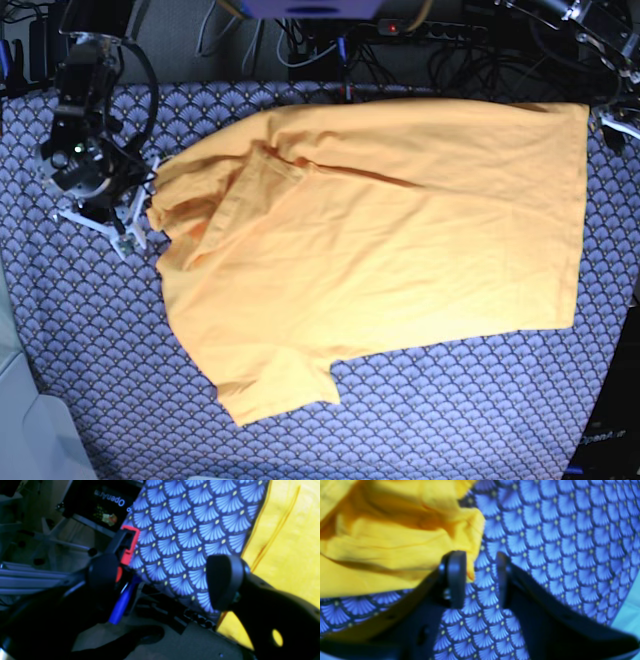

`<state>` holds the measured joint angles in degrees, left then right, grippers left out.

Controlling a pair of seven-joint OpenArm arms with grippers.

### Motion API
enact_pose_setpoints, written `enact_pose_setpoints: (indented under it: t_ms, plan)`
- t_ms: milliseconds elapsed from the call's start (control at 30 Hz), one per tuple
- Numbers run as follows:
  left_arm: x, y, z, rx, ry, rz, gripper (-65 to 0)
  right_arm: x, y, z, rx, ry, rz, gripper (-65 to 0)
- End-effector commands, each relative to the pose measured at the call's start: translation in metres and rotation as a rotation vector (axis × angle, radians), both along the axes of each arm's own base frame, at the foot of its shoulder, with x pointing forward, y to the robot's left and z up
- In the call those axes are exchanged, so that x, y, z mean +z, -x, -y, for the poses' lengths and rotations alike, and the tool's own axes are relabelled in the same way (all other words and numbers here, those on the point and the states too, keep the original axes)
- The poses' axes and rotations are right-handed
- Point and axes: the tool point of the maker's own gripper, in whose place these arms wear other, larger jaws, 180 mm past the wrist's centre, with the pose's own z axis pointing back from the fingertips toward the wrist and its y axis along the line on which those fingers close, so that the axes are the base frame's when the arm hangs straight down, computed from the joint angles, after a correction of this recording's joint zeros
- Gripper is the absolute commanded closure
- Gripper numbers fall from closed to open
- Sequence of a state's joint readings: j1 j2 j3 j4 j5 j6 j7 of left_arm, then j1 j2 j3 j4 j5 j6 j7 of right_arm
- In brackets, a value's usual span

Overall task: Fold the T-shirt properly
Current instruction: 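Drag the held fabric outward with the right gripper to flatten it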

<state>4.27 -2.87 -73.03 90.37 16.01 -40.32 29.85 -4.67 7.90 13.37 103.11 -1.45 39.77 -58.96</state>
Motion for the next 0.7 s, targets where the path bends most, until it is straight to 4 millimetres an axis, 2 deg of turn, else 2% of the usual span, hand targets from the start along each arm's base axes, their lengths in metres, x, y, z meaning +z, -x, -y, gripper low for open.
enact_pose_setpoints:
  t_ms: [0,100,367,667]
  plan:
    - [0.015,-0.005,-0.008,-0.003,-0.037,0.036,-54.1,0.009,-0.006,0.001,0.009,0.002,0.034,-27.5]
    - [0.015,-0.005,-0.008,-0.002,-0.036,0.035,-54.1,0.005,0.0,0.0,0.01,-0.001,0.021,-30.4]
    - [0.014,-0.004,-0.008,-0.001,-0.035,0.035,-54.1,-0.007,0.014,-0.009,0.015,-0.025,-0.012,-30.6]
    - [0.014,-0.004,-0.008,-0.001,-0.035,0.033,-54.1,-0.011,0.014,-0.014,0.015,-0.048,-0.01,-30.8]
